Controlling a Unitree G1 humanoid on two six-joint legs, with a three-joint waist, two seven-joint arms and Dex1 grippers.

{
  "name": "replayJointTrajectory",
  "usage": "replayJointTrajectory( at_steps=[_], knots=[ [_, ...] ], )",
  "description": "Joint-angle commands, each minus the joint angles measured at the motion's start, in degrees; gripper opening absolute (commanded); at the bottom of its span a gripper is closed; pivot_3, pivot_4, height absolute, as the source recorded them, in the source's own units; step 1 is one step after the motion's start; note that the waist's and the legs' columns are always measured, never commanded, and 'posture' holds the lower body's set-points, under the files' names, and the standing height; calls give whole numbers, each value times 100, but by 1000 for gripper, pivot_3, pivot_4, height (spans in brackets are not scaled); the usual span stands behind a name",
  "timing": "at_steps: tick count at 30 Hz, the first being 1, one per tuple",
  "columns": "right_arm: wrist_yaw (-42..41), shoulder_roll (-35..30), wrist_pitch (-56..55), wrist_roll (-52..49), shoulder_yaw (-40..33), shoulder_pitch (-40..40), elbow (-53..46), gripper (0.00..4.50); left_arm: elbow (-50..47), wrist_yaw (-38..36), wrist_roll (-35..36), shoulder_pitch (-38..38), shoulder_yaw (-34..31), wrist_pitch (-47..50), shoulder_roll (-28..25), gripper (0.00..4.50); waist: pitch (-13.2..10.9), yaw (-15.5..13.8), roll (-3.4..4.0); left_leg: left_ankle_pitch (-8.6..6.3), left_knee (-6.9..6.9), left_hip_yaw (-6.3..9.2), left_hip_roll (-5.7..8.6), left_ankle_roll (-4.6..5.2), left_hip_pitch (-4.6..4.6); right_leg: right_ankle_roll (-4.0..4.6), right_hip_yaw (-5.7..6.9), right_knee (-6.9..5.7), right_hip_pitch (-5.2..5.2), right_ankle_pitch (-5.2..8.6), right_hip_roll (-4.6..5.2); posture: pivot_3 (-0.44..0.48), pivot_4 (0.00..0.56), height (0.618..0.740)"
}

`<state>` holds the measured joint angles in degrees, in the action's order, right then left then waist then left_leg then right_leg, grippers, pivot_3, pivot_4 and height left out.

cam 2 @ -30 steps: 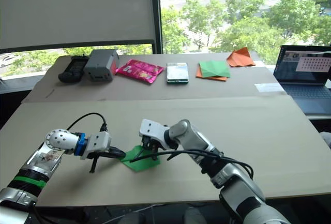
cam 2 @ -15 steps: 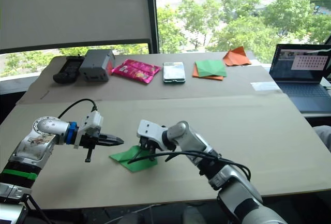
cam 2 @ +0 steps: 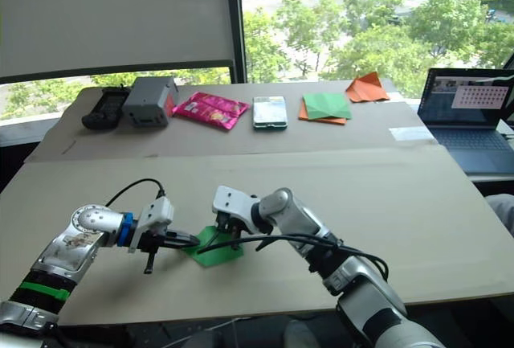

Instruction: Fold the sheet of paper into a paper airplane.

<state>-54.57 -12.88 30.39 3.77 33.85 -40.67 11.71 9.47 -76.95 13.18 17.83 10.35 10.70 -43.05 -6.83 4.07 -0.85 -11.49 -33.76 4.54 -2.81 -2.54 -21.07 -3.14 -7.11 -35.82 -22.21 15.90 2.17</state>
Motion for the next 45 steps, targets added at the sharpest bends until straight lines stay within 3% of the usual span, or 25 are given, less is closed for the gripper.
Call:
replayJointTrajectory(
  at_steps=[1,16,21,26,33,34,37,42,45],
  knots=[
    [21,-48,116,140,103,114,50,20,87,49,-98,67,-38,-131,-10,0,0,0,0,0,0,0,0,0,1,0,0,1,-1,0,0,0,150,740],
    [143,21,188,159,54,126,32,20,378,175,-509,-122,136,-474,-12,0,1,-2,1,0,1,0,0,0,5,0,0,1,1,0,0,0,150,740],
    [334,43,149,70,-194,124,-73,1585,576,182,-681,-258,223,-747,-89,0,3,-3,7,0,2,0,0,0,6,3,-1,2,1,2,1,0,150,740],
    [451,29,120,-179,-580,186,-842,3329,457,257,-626,-268,202,-669,-42,0,3,-2,9,0,2,0,0,0,2,3,-1,2,0,2,1,0,150,740],
    [616,-96,-39,-286,-713,603,-1898,3329,331,264,-592,-294,186,-585,-66,0,3,-5,8,-1,3,0,0,-1,3,4,-1,4,-2,3,1,0,150,740],
    [636,-117,-132,-299,-699,690,-2010,2808,313,261,-583,-295,181,-570,-70,0,3,-7,8,-1,3,0,0,-1,3,5,0,4,-2,4,1,0,150,740],
    [679,-126,-263,-317,-610,932,-2140,1875,280,245,-555,-290,166,-533,-70,0,2,-7,7,-1,2,0,-1,-1,1,5,-1,7,-3,4,1,0,150,740],
    [855,-21,-548,-169,-428,1087,-1602,47,250,222,-565,-288,166,-537,-84,0,1,-6,7,-1,4,0,-1,-1,2,6,-1,8,-4,4,1,0,150,740],
    [820,30,-676,-220,-373,1143,-1448,14,257,216,-569,-282,164,-546,-88,0,0,-5,6,-1,5,0,-1,-1,2,6,-1,8,-4,4,2,0,150,740]
  ],
)
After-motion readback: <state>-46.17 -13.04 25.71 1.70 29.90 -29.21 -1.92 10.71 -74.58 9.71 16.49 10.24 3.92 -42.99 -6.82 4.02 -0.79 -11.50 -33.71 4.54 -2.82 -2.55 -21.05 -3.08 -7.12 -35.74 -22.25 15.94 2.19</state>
